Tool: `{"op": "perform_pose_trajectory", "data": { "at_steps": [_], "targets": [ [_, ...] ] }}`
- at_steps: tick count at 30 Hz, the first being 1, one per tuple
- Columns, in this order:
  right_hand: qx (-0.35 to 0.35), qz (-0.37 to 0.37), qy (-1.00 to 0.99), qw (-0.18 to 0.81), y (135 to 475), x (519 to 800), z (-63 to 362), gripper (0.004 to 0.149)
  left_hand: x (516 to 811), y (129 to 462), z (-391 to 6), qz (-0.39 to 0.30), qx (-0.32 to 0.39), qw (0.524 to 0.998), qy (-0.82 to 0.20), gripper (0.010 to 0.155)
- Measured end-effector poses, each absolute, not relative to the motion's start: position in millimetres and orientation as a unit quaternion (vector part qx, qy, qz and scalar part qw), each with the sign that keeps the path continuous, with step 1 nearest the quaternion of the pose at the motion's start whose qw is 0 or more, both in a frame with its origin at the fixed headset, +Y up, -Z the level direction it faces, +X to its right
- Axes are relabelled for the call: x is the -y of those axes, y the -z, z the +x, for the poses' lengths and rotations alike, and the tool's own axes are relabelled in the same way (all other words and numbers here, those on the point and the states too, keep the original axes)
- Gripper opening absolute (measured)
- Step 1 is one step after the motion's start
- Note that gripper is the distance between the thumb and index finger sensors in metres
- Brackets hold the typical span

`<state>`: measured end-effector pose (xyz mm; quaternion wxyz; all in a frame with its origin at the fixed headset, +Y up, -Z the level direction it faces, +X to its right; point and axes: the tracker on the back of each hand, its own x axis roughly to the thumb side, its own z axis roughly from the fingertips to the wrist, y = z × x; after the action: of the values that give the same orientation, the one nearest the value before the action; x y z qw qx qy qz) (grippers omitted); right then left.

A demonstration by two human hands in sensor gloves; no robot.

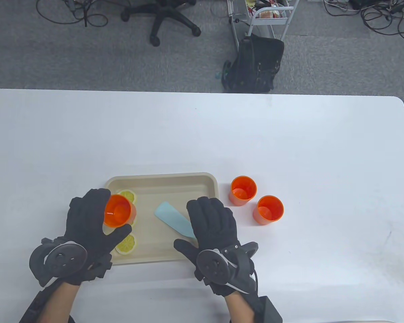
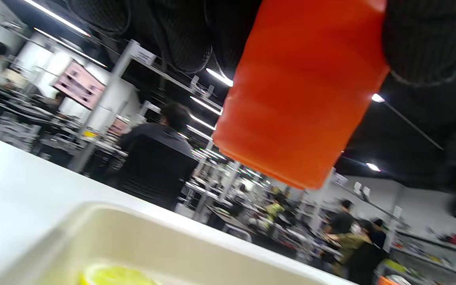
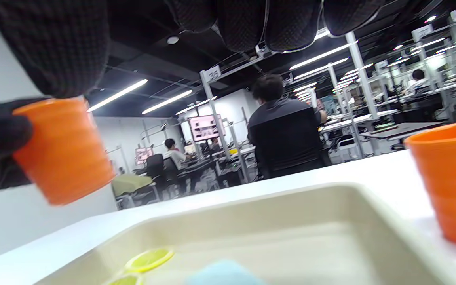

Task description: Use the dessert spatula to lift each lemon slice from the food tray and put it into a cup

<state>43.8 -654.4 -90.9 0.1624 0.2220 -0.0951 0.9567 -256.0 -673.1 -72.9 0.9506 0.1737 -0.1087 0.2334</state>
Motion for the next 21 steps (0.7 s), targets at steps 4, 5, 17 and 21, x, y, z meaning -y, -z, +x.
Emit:
{"op": "perform_pose_trajectory", "data": {
  "at_steps": [4, 5, 17, 21],
  "targets": [
    [0.075, 0.267, -0.947, 0.161, 84, 657, 29, 0.097, 673, 67, -237, 0.136, 0.187, 0.944, -0.235, 0.104],
    [0.067, 0.282, -0.943, 0.165, 82, 657, 25, 0.097, 674, 66, -232, 0.124, 0.209, 0.941, -0.236, 0.104],
    [-0.011, 0.371, -0.918, 0.138, 65, 660, -2, 0.107, 681, 64, -215, 0.038, 0.320, 0.913, -0.252, 0.119],
    [0.010, 0.376, -0.920, 0.109, 61, 659, -5, 0.108, 682, 63, -211, 0.042, 0.323, 0.916, -0.232, 0.124]
  ]
}}
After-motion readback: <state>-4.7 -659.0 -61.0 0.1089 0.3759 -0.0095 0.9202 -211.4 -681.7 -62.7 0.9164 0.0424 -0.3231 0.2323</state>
